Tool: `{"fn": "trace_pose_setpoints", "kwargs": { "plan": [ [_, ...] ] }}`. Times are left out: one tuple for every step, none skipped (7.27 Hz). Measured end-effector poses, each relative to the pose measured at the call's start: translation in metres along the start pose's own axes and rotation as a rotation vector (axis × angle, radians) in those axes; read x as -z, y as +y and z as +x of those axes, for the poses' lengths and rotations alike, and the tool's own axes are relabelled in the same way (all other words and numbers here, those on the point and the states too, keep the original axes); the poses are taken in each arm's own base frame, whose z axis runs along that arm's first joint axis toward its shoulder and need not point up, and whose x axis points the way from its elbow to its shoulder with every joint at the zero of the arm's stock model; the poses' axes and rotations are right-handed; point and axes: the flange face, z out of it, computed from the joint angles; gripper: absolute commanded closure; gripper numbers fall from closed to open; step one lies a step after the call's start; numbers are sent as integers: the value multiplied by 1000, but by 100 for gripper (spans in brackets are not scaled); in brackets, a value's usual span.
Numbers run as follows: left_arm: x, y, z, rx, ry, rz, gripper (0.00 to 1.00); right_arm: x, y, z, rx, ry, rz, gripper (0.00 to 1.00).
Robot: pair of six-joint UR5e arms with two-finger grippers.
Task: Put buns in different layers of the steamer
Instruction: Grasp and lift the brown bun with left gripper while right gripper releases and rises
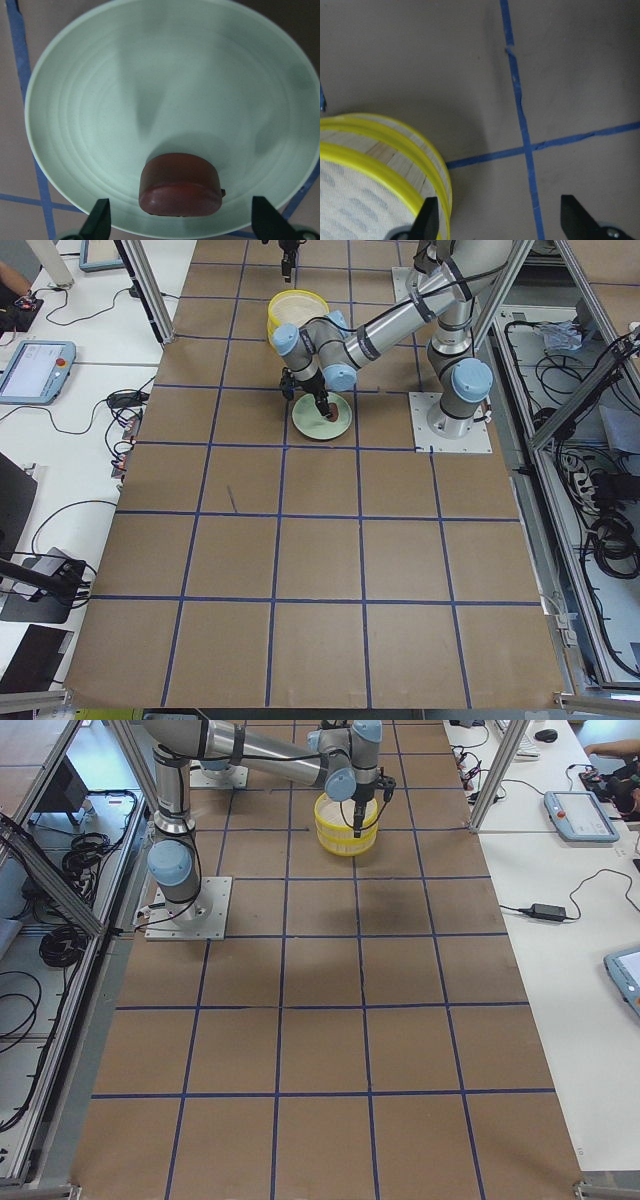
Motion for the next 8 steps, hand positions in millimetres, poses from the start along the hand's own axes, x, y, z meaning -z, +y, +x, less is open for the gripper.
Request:
{"fn": "trace_pose_setpoints", "kwargs": {
  "plan": [
    [-11,3,1,-3,-1,-24,64,22,-20,17,13,-11,43,12],
    [-19,6,2,-5,-1,-41,79,44,-37,32,17,-18,79,12],
    [-22,8,3,-5,0,-47,86,68,-48,47,9,-27,107,12],
    [-21,7,2,-4,1,-40,90,96,-53,60,7,-49,124,12],
    [-12,5,1,-3,1,-8,90,128,-47,71,18,-67,106,12],
    [13,2,0,-2,-3,62,91,157,-29,80,41,-68,55,12],
    [55,6,1,-5,-8,134,91,175,-9,84,59,-67,7,12],
    [104,20,5,-12,3,182,91,181,4,85,70,-65,-33,12]
  ]
}}
